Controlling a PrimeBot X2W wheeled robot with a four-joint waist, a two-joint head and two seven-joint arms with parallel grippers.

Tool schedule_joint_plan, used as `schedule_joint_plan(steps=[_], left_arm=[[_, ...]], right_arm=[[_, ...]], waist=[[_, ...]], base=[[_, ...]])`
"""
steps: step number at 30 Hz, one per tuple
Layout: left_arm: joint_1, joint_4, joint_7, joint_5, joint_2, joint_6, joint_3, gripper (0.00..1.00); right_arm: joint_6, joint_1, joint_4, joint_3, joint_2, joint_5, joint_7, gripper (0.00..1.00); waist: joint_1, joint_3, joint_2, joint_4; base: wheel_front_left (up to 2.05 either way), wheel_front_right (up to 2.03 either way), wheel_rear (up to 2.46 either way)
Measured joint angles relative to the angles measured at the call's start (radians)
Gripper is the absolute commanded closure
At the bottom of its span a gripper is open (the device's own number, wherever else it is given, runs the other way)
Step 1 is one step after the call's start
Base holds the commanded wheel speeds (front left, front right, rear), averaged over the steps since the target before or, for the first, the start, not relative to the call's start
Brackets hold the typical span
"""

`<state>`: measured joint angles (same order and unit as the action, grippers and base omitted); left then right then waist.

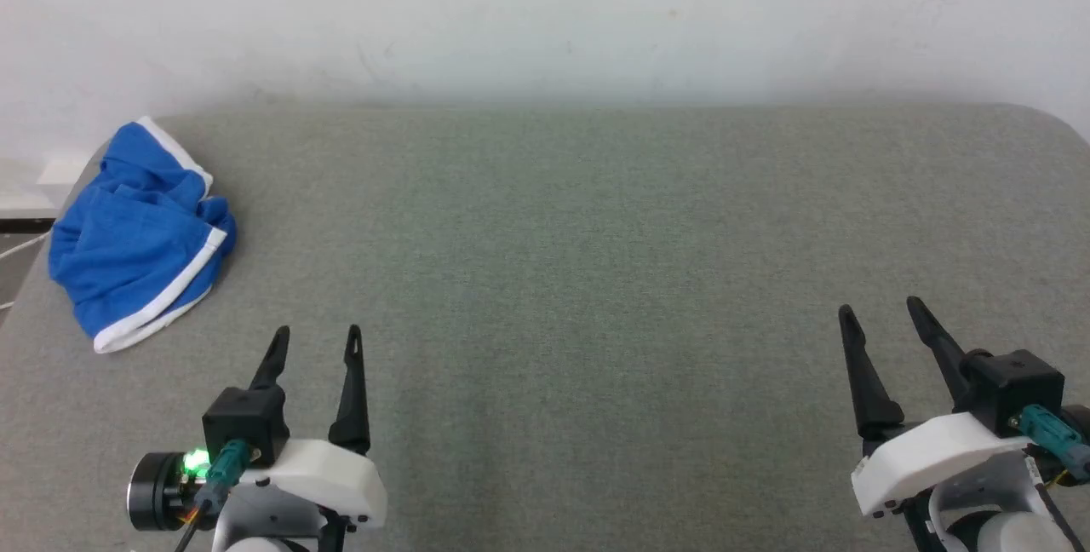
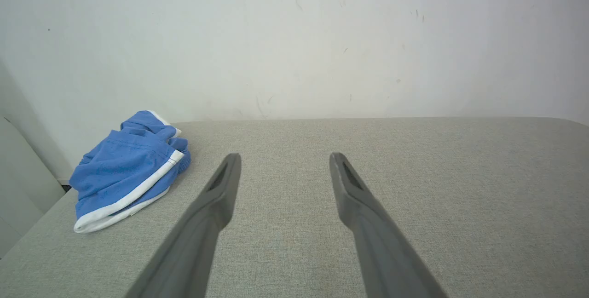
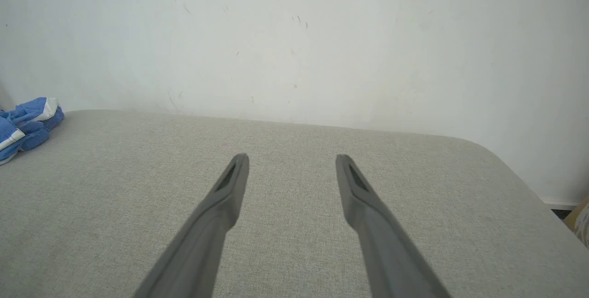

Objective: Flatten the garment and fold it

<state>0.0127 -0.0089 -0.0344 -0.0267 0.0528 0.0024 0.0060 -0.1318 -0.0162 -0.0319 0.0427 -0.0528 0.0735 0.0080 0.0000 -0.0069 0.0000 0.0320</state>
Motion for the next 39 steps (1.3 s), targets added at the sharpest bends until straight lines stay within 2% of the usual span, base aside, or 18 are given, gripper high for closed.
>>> schedule_joint_plan(steps=[10, 39], left_arm=[[-0.012, 0.009, -0.033, -0.009, 0.009, 0.009, 0.013, 0.00], [-0.055, 0.047, -0.103, -0.029, 0.030, 0.016, 0.066, 0.00]], right_arm=[[0.000, -0.001, -0.026, 0.006, 0.000, 0.020, 0.011, 0.00], [0.000, -0.001, -0.117, -0.045, 0.000, 0.054, 0.045, 0.00]], waist=[[0.0000, -0.001, 0.0000, 0.065], [0.0000, -0.003, 0.0001, 0.334]], base=[[0.00, 0.00, 0.00], [0.00, 0.00, 0.00]])
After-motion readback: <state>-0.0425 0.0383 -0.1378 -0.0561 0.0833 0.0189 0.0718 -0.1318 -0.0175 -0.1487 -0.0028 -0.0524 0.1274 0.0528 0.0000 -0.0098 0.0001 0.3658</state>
